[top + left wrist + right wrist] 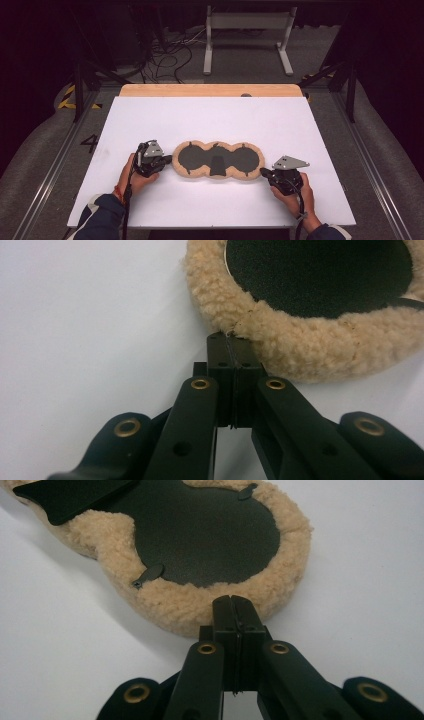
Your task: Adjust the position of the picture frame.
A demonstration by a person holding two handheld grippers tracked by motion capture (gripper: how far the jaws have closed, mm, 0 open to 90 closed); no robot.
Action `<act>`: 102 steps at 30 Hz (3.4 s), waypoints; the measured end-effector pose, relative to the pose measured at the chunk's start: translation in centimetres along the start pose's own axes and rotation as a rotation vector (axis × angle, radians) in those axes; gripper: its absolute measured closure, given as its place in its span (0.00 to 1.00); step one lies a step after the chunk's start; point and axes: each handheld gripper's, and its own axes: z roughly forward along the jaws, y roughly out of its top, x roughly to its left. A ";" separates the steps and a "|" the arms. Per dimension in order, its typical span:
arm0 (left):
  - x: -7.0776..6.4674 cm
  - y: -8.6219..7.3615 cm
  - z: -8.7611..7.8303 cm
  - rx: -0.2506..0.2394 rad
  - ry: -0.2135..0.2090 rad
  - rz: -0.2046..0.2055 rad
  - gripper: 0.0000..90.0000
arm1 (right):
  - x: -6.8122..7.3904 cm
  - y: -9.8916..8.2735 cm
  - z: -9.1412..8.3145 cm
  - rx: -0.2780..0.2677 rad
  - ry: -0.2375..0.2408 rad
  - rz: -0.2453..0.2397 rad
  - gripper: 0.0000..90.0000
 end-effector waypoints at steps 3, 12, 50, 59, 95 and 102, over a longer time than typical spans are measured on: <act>0.0 0.0 0.0 -0.003 -0.002 -0.010 1.00 | -0.1 0.0 0.0 0.001 0.004 -0.003 1.00; -0.3 0.2 0.2 0.000 -0.006 0.003 1.00 | -0.8 -0.1 0.0 -0.006 0.008 0.019 1.00; -2.5 -3.8 -6.5 -0.124 0.051 -0.006 0.35 | 1.7 1.6 -1.7 -0.133 0.154 0.038 0.90; -3.4 -5.6 -7.3 -0.111 0.075 -0.078 0.20 | 2.9 2.3 -0.2 -0.093 0.209 0.013 0.86; -4.2 -7.1 -8.6 -0.067 0.090 -0.070 0.18 | 5.4 4.4 3.5 0.007 0.380 -0.041 0.70; -4.5 -7.0 -8.5 -0.067 0.065 -0.069 0.18 | 4.7 4.6 4.6 0.029 0.424 0.086 0.58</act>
